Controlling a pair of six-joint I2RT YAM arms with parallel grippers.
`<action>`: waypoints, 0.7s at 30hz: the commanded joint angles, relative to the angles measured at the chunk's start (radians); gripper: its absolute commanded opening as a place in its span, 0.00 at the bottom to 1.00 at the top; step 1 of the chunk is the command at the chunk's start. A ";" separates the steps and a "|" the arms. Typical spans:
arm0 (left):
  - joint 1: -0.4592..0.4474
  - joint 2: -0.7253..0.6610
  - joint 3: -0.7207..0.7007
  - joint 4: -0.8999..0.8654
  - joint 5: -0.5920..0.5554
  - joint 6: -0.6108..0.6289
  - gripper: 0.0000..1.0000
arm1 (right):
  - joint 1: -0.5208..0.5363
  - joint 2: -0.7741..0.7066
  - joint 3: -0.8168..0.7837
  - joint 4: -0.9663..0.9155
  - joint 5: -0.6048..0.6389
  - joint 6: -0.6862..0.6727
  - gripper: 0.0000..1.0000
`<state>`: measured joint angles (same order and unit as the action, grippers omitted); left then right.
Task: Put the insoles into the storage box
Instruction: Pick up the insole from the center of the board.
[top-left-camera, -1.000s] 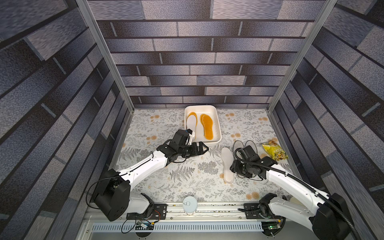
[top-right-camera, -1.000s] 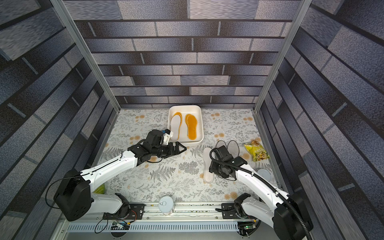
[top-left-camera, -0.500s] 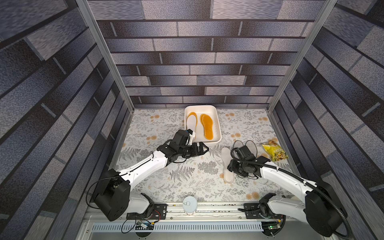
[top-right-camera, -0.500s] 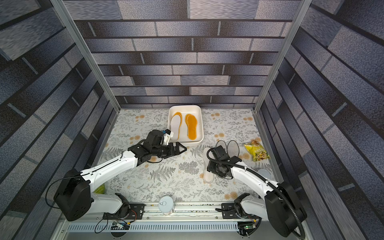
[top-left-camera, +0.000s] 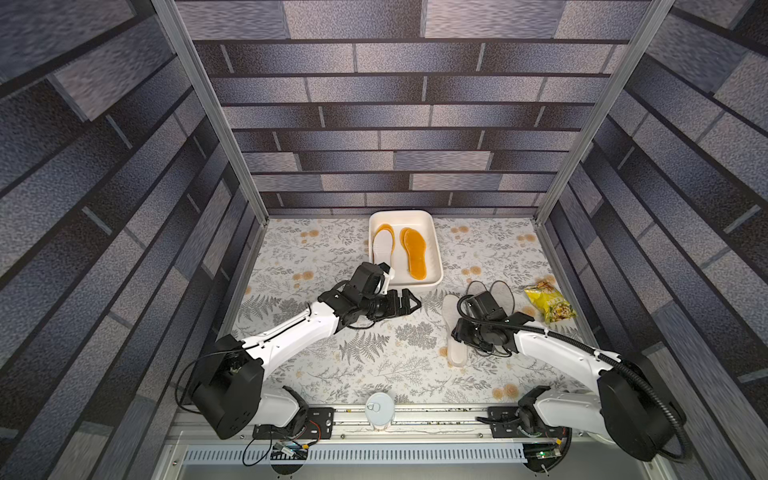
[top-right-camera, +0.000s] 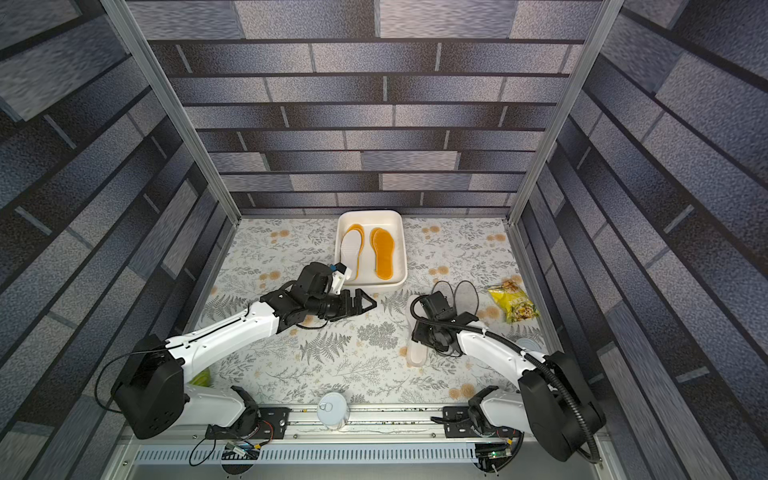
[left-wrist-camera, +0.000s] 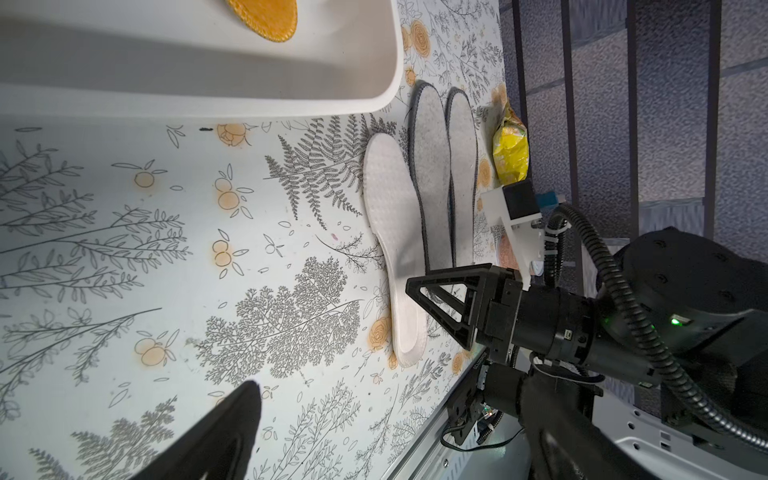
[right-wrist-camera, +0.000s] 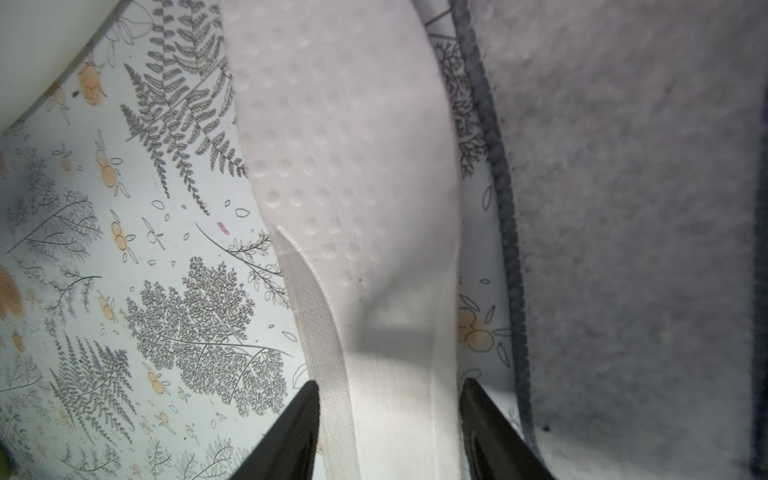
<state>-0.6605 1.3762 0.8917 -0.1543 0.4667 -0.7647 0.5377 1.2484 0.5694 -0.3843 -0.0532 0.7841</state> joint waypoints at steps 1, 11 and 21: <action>0.001 -0.014 0.021 -0.034 0.000 0.005 1.00 | -0.020 0.002 -0.017 0.022 0.004 -0.023 0.55; 0.002 -0.016 0.015 -0.037 -0.001 0.001 1.00 | -0.054 0.026 -0.041 0.086 -0.040 -0.065 0.50; 0.002 -0.020 0.015 -0.047 -0.006 0.001 1.00 | -0.064 0.086 -0.043 0.155 -0.068 -0.091 0.36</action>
<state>-0.6605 1.3762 0.8917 -0.1726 0.4664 -0.7647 0.4816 1.3067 0.5354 -0.2413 -0.1101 0.7101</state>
